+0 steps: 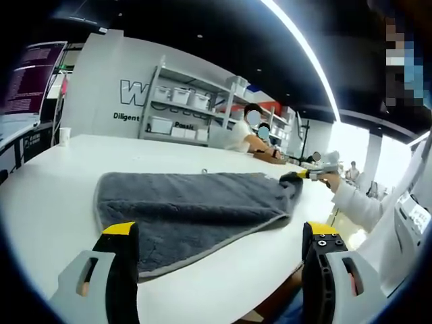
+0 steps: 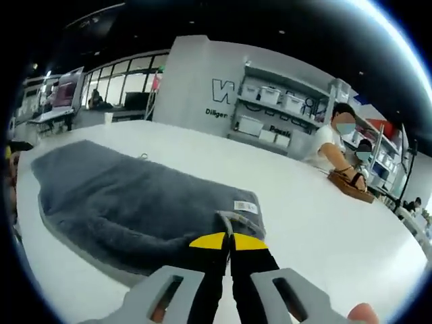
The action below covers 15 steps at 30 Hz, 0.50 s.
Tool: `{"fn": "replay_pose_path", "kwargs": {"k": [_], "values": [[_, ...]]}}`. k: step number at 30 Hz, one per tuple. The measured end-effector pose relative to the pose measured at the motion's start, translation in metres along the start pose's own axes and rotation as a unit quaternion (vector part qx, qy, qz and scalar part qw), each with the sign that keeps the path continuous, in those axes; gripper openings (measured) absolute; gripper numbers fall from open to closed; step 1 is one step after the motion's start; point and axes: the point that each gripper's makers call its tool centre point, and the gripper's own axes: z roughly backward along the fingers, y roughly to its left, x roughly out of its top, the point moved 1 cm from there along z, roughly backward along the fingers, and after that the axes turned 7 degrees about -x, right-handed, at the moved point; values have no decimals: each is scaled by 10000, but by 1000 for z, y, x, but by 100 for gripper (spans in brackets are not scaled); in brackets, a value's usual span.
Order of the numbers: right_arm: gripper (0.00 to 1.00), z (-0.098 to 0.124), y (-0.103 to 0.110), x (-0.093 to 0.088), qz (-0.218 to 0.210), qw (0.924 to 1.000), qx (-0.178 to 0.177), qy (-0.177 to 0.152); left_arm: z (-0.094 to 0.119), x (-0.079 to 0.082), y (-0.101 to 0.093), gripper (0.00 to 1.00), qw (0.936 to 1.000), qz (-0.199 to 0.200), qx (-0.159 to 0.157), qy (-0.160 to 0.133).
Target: Open the folded towel by lifting each exposed corner and separating the folded layers until the towel lies flat within the target outline without major curled edges
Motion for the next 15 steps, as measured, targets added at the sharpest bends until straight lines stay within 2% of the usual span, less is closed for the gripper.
{"fn": "replay_pose_path", "kwargs": {"k": [4, 5, 6, 15], "values": [[0, 9, -7, -19, -313, 9995, 7, 103, -3, -1, -1, 100, 10000, 11, -12, 11], [0, 11, -7, -26, -599, 9981, 54, 157, -4, -2, -2, 100, 10000, 13, -17, 17], [0, 13, -10, -30, -706, 9974, 52, 149, -5, -3, -3, 100, 10000, 18, -31, 34], [0, 30, -19, -61, -1161, 9929, -31, 253, -7, -5, -7, 100, 10000, 21, -49, 77]]}}
